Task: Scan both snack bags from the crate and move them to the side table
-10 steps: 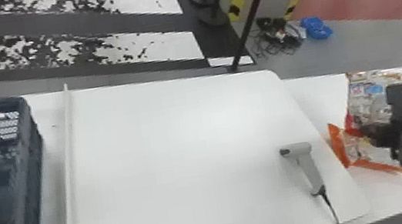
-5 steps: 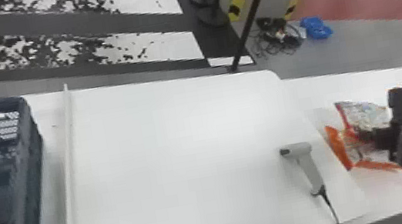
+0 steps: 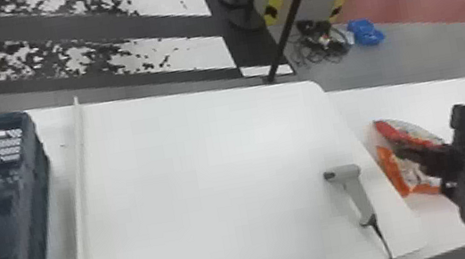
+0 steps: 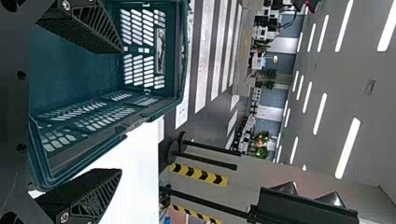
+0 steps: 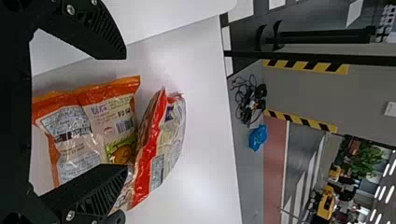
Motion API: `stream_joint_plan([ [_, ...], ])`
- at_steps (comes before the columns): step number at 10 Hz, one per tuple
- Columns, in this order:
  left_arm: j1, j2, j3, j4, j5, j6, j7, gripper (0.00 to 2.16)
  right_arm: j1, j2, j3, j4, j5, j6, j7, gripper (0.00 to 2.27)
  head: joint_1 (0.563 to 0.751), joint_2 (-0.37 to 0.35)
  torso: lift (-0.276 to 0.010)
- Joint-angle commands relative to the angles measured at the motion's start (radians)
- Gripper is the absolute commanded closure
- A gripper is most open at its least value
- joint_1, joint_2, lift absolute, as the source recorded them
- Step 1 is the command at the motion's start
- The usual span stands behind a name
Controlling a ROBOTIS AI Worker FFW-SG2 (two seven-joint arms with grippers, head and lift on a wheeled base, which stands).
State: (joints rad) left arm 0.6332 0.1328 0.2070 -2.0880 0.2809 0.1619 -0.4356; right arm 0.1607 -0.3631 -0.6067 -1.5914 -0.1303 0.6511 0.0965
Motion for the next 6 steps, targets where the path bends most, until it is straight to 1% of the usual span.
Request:
stream_joint_plan([
  [1, 0.003, -0.007, -0.001, -0.02, 0.0, 0.006, 0.0, 0.09, 0.091, 0.078, 0.027, -0.173, -0.006, -0.007, 0.0, 0.05, 0.695, -0.35, -0.075],
  [3, 0.01, -0.016, -0.008, -0.046, -0.002, 0.025, 0.002, 0.09, 0.192, 0.147, 0.102, -0.34, -0.012, -0.054, -0.001, 0.05, 0.695, -0.35, -0.075],
  [4, 0.013, -0.022, -0.015, -0.07, -0.002, 0.074, 0.006, 0.09, 0.235, 0.181, 0.15, -0.4, -0.012, -0.087, -0.001, 0.06, 0.695, -0.35, -0.075],
  [5, 0.014, -0.025, -0.023, -0.083, -0.002, 0.08, 0.006, 0.09, 0.263, 0.21, 0.196, -0.444, -0.011, -0.109, -0.008, 0.06, 0.695, -0.35, -0.075],
  [6, 0.016, -0.03, -0.032, -0.095, -0.002, 0.11, 0.018, 0.09, 0.281, 0.236, 0.248, -0.461, 0.02, -0.161, -0.035, 0.06, 0.695, -0.35, -0.075],
])
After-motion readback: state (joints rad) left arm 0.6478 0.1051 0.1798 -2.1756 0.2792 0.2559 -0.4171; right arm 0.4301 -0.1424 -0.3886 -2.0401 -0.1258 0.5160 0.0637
